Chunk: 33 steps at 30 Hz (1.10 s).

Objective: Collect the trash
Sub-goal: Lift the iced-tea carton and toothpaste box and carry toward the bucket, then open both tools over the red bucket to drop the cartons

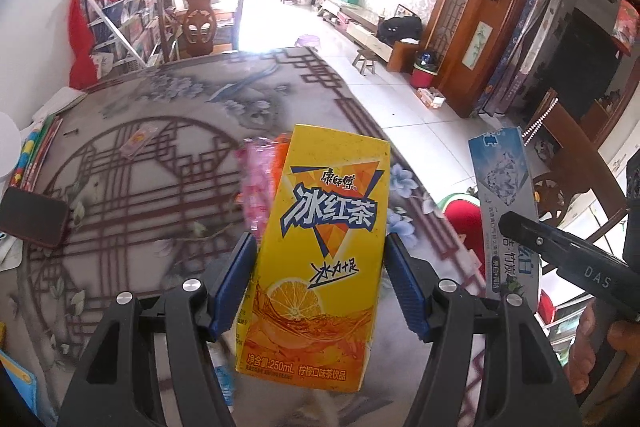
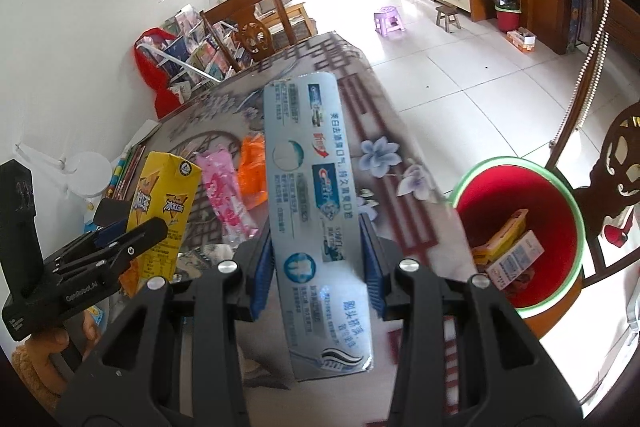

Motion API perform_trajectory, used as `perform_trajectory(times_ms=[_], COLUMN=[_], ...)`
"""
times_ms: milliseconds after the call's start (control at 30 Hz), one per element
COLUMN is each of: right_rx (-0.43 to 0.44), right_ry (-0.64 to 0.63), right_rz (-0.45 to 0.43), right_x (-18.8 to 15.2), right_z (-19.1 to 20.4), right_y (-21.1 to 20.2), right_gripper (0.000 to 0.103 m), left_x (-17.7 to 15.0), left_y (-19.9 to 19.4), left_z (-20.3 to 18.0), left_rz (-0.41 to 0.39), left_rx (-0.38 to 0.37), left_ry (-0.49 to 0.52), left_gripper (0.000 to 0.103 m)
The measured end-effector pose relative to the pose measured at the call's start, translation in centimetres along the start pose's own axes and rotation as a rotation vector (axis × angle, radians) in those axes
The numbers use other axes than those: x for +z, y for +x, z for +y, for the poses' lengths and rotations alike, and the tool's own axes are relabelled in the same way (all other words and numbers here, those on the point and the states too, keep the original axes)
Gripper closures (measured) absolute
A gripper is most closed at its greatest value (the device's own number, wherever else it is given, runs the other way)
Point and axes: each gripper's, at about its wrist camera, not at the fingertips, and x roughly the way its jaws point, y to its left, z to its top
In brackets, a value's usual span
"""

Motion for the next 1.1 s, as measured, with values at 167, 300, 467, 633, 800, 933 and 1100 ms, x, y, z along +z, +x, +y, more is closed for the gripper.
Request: perform_trajectory(times_ms=[167,300,467,633,800,933,1100], right_rx=[-0.009,-0.021,-0.043,-0.082,-0.129,-0.160,-0.185], right_ry=[0.018,0.042,0.081,0.128,0.187,0.222,0.265], right_rz=[-0.016,-0.031,-0.051,-0.068,-0.080,-0.084,-0.076], right_x=[0.4,0.6,0.6,0.6,0.2,0.0,-0.3], right_z=[-2.1,-4.2,-6.9,-10.0,-13.3,-15.4,-18.0], right_y=[-0.9,-1.8,-2.9,-4.1,-5.2,-5.8,-5.8], right_gripper=[0.065,0.065,0.065,0.065,0.065,0.065,0.065], left_x=[0.6,1.2,2.3,3.0,3.3,3.3,3.4], left_y=[0.5,0.8,1.6,3.0,4.5,6.0,7.9], left_z=[-2.5,-4.3,-7.5,-10.8,-14.3,-16.8,-19.5], left_rz=[-0.004,-0.006,-0.007,0.014,0.039,0.068,0.105], left_rx=[-0.005,-0.010,-0.043,-0.109,-0.170,-0.222,-0.281], left_ry=[0.026,0.044,0.081,0.107,0.150,0.182,0.215], left_gripper=[0.041,0.041,0.041,0.041,0.041,0.041,0.041])
